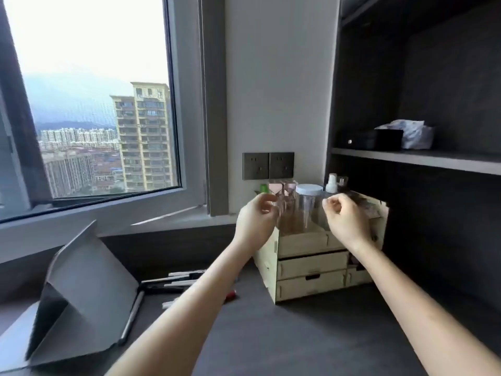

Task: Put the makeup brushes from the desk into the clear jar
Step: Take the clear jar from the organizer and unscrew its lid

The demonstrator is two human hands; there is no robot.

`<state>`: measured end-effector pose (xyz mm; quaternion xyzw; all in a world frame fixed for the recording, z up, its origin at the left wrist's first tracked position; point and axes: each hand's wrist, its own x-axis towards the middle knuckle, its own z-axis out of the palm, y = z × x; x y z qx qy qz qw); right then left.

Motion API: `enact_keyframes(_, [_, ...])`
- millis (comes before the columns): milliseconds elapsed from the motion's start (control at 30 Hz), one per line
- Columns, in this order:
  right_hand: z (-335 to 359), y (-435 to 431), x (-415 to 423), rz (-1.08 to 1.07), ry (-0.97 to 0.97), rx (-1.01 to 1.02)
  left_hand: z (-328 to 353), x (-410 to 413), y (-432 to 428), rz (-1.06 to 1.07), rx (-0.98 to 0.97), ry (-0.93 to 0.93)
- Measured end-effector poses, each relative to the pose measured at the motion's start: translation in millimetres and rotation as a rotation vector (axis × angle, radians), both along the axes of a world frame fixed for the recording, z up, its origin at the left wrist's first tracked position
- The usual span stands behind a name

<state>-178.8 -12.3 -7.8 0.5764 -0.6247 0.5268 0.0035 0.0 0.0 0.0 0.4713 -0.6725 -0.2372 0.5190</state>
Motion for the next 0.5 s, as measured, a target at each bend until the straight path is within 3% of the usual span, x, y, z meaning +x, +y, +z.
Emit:
enact_keyframes(200, [-17.3,-51.1,-8.3,-0.042,-0.014,0.065,-14.9,-53.4,-56.6,-0.070,0.101,0.001])
enact_keyframes(400, [-28.4,-75.0,-4.7,-0.041,-0.066,0.057,-27.9,-73.9,-90.1,-0.070,0.083,-0.119])
enact_keyframes(500, [-22.7,-71.1,-1.9,-0.041,-0.095,0.005,-26.5,-73.1,-90.3,-0.114,0.051,-0.056])
